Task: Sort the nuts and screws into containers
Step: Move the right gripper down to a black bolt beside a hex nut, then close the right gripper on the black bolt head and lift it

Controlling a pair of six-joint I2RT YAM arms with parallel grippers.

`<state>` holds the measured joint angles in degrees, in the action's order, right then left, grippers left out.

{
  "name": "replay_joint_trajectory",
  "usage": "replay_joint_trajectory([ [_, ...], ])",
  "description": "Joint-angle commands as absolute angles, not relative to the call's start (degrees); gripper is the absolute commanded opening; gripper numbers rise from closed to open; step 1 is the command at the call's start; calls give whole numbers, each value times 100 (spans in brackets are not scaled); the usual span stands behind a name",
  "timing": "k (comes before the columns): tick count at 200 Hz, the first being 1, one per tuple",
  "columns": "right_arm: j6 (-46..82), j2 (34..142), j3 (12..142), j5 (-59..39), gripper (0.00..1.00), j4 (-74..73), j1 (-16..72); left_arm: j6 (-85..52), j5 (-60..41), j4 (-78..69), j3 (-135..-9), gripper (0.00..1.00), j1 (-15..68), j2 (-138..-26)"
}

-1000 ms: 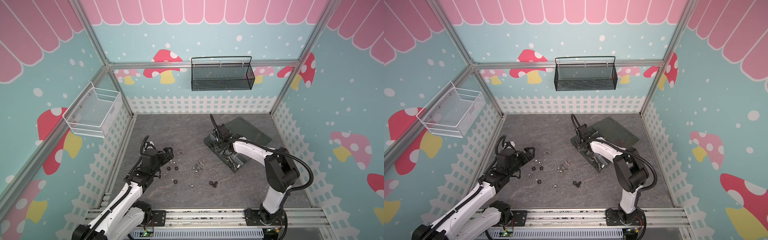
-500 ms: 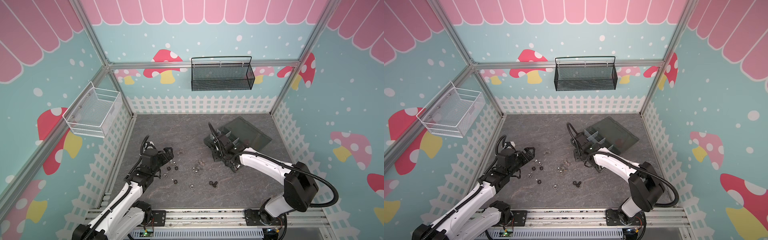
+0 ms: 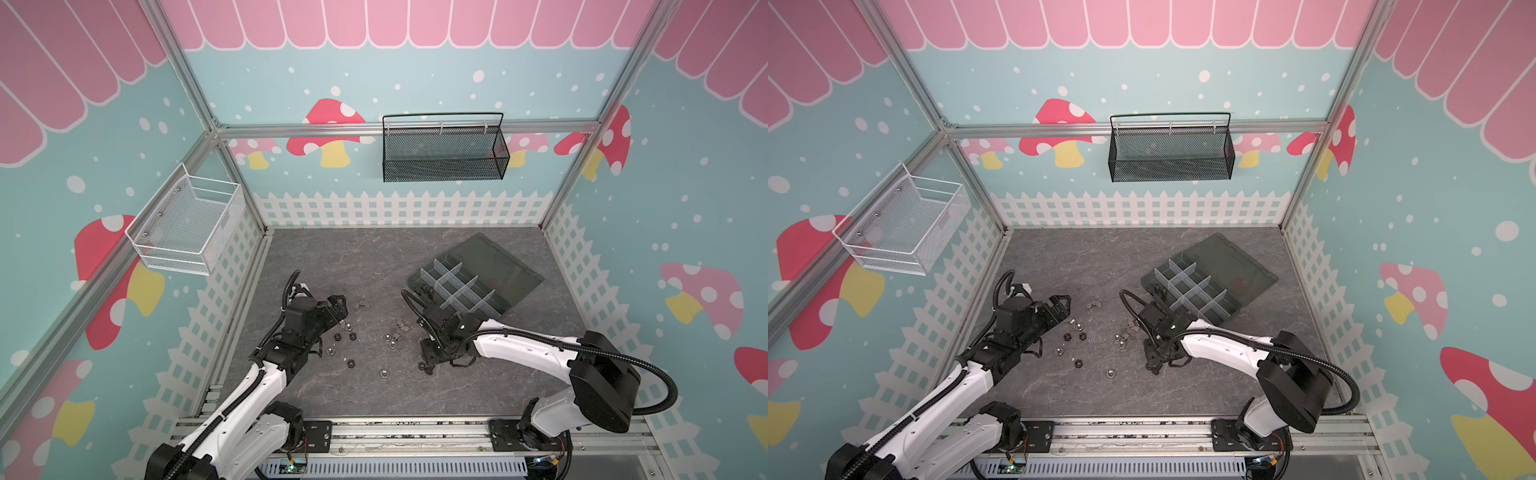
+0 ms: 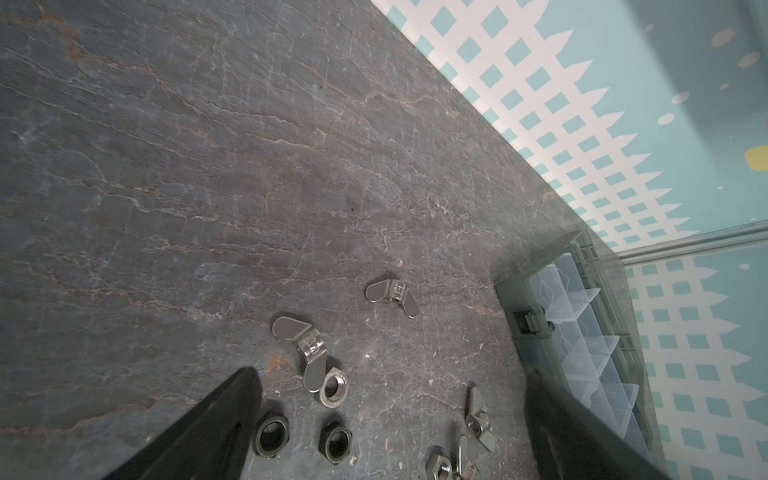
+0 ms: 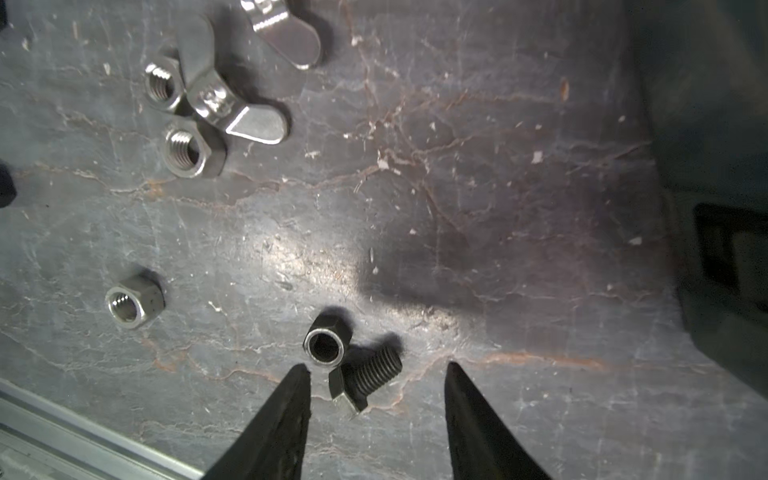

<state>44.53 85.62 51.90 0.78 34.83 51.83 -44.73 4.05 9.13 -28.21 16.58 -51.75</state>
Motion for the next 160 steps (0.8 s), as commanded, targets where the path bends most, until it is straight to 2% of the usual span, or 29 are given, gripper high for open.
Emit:
replay_joint_trajectory([
  [1, 4755, 8496, 5113, -79, 55, 3632, 5274, -4564, 424, 804, -2787, 100, 1635, -5233],
  [84, 4808, 8767, 5024, -224, 56, 3823, 5493, -4601, 324, 773, -2830, 100, 1638, -5373],
  [160, 4956, 8998, 4835, 56, 58, 3823, 5498, -4588, 369, 755, -2772, 100, 1635, -5370],
])
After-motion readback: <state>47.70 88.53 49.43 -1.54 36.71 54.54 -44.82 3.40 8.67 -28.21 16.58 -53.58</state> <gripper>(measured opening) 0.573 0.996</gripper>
